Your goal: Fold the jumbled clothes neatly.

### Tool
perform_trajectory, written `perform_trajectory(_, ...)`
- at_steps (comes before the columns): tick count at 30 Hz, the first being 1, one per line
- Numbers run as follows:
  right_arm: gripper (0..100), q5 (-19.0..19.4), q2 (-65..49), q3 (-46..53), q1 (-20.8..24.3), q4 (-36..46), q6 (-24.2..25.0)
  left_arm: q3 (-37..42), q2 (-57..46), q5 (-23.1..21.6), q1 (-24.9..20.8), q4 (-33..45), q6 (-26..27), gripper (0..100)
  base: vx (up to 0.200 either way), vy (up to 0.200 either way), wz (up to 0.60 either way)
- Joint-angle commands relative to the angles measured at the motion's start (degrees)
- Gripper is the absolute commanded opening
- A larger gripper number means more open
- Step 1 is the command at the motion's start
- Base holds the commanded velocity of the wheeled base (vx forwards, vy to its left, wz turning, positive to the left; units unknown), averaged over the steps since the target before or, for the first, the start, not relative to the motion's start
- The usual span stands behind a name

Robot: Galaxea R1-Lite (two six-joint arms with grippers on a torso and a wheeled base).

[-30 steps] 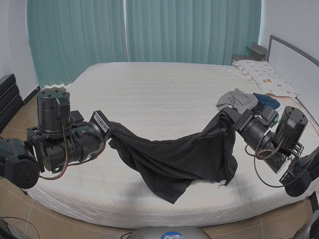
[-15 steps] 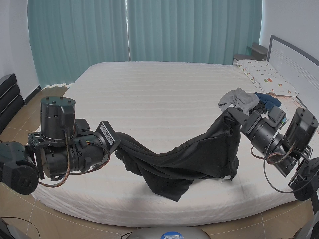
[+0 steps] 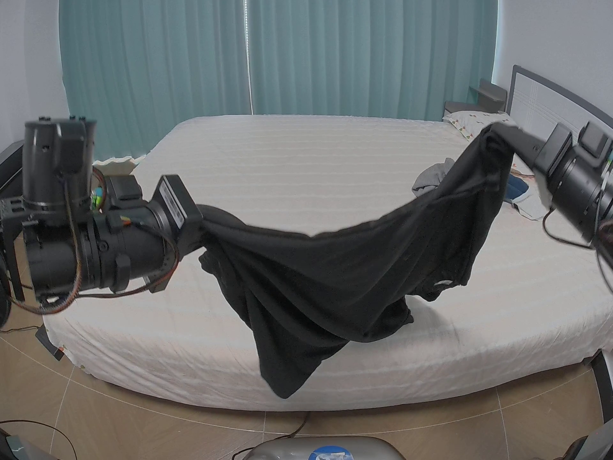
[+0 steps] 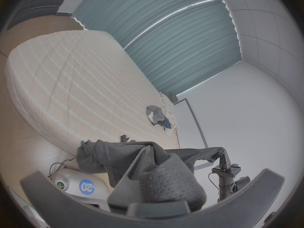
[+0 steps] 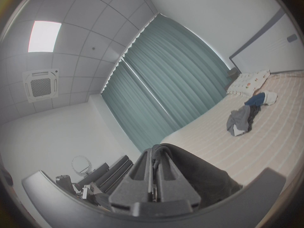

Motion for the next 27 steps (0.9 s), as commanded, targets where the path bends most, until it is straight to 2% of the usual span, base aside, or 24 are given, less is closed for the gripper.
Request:
perform_trajectory(1, 0, -0.1, -4.1, -17.6, -7.2, 13.0, -1.0, -13.6, 1.6, -0.2, 4.8, 7.3, 0.4, 0, 0.000, 0.000, 0.00)
perform_trajectory(5, 0, -0.2, 2.9, -26.3, -12.5, 16.2, -1.5, -19.1, 9.4, -0.1, 8.0, 8.0, 0.1, 0, 0.000, 0.000, 0.00)
perform_trajectory(11, 0, -1.0, 15.4, -33.8, -18.0, 15.9, -1.8, -25.4, 19.9, -0.1, 11.0, 8.1, 0.1, 0, 0.000, 0.000, 0.00)
perform_trajectory(18, 0, -2.6, 26.9, -36.7, -18.7, 12.7, -1.3, -30.8, 28.5, -0.3, 11.4, 8.1, 0.0, 0, 0.171, 0.000, 0.00)
perform_trajectory(22, 0, -3.1, 34.0, -40.2, -18.7, 5.6, -1.8, -34.1, 33.0, -0.4, 12.2, 8.1, -0.8, 0, 0.200, 0.000, 0.00)
perform_trajectory(27, 0, -3.1, 38.3, -42.4, -18.4, 4.4, -1.8, -38.6, 38.5, -0.6, 12.8, 8.1, -0.8, 0, 0.200, 0.000, 0.00)
